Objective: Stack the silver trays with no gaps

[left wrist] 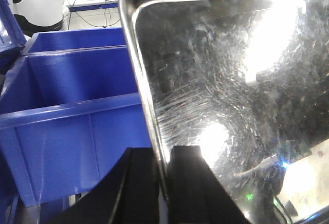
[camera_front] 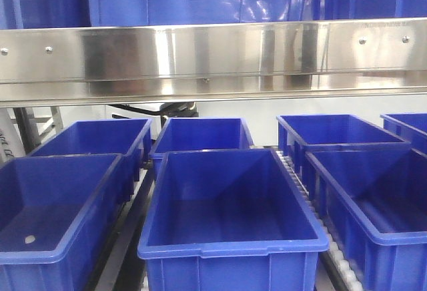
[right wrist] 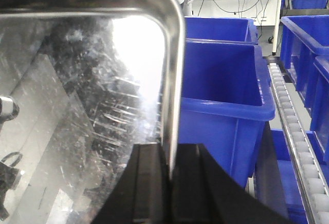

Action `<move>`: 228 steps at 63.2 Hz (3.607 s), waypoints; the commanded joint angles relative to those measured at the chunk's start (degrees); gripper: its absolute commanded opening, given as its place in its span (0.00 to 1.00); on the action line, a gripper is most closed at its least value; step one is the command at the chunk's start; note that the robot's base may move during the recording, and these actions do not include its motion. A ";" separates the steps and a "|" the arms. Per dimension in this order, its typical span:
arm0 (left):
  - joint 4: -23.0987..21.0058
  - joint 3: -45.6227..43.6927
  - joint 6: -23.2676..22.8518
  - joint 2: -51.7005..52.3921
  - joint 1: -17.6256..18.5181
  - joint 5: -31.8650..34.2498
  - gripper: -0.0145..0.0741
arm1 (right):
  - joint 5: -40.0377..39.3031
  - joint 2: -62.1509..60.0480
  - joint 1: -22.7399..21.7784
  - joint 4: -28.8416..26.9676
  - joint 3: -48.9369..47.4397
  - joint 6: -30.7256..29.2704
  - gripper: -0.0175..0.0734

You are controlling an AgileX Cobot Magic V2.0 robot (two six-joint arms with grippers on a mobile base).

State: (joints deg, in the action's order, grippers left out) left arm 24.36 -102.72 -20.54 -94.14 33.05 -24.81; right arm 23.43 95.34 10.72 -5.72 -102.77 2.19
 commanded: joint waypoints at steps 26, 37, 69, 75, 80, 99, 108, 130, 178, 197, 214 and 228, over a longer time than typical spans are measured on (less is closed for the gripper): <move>-0.59 -0.40 0.59 0.51 0.83 3.89 0.18 | -7.94 -0.62 0.40 -0.38 -0.67 -0.67 0.10; 0.77 -0.40 0.59 -0.45 0.83 -0.78 0.18 | -9.96 -0.62 0.40 -0.38 -0.67 -0.67 0.10; 3.77 -0.40 0.59 -3.95 0.83 -7.19 0.18 | 5.43 5.28 0.53 -1.06 -0.67 -0.67 0.10; 5.89 -0.40 0.59 -4.59 0.83 -7.19 0.18 | 8.46 7.45 0.63 -1.06 -0.67 -0.67 0.10; 7.38 -0.40 0.59 -6.02 0.83 -7.67 0.18 | 9.07 8.59 0.76 -1.06 -0.67 -0.67 0.10; 7.32 -0.40 0.59 -12.31 0.83 -8.49 0.18 | 8.71 11.81 1.12 -1.06 -0.67 -0.67 0.10; 6.46 -0.40 0.59 -14.25 0.83 -8.03 0.18 | 8.71 14.00 1.33 -1.06 -0.67 -0.67 0.10; 7.28 -0.29 0.59 -15.76 0.83 -5.62 0.21 | 7.87 17.07 1.33 -1.06 -0.67 -0.67 0.11; 6.81 -0.29 0.36 -8.46 -1.24 -6.76 0.51 | 8.61 9.38 1.47 -1.15 -0.67 -0.79 0.45; 6.18 -0.29 0.36 8.14 -1.24 -11.58 0.17 | 11.11 -4.69 1.47 -1.15 -0.20 -2.53 0.10; 6.28 12.45 1.06 27.29 -1.24 -7.31 0.16 | 5.47 -22.83 1.47 -1.15 13.96 -5.34 0.11; 5.78 33.88 0.59 46.05 -1.24 -4.46 0.15 | -5.51 -44.45 1.47 -1.15 39.55 -5.34 0.11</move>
State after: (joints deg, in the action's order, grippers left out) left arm 30.54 -75.03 -19.56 -53.88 32.04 -30.85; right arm 22.37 57.62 12.36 -6.97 -69.84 -2.48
